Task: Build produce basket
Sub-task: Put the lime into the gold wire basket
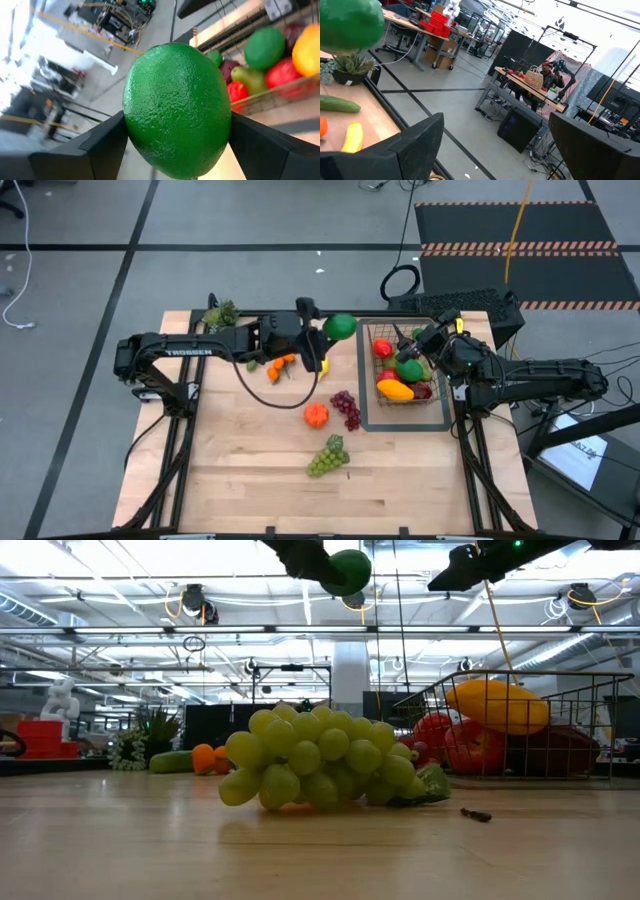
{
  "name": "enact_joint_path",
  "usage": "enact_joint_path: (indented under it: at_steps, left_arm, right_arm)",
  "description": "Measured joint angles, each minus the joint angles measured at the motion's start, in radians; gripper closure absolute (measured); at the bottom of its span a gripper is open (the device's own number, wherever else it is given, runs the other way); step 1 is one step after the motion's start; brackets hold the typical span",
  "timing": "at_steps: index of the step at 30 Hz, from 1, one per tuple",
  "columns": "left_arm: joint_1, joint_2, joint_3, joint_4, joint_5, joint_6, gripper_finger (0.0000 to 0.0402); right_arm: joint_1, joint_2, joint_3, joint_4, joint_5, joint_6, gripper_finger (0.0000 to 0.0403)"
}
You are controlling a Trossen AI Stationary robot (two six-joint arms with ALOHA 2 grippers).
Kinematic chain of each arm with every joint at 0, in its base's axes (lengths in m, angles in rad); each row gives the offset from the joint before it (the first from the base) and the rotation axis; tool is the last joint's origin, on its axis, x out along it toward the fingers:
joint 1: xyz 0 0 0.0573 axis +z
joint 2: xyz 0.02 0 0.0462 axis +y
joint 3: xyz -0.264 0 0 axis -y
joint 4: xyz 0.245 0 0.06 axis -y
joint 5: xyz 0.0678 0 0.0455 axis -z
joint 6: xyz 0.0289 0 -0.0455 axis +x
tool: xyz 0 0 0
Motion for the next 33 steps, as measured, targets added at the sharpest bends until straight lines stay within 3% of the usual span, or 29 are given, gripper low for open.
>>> enact_joint_path:
  at_steps: [9,19,29,33]
  left_arm:
    - [0.000,0.000,0.000,-0.004,0.000,-0.382,0.0081]
    - [-0.004,0.000,0.000,-0.005,0.002,-0.700,0.0080]
    - [-0.048,0.000,0.000,-0.007,0.003,-0.895,0.0080]
    - [-0.074,0.000,0.000,-0.008,0.003,-0.779,0.0080]
  right_arm:
    - [0.000,0.000,0.000,0.000,0.000,0.000,0.0046]
    - [0.000,0.000,0.000,0.000,0.000,0.007,0.0046]
    - [0.001,0.000,0.000,0.000,0.000,0.023,0.0046]
    - [0.009,0.000,0.000,0.000,-0.002,0.033,0.0046]
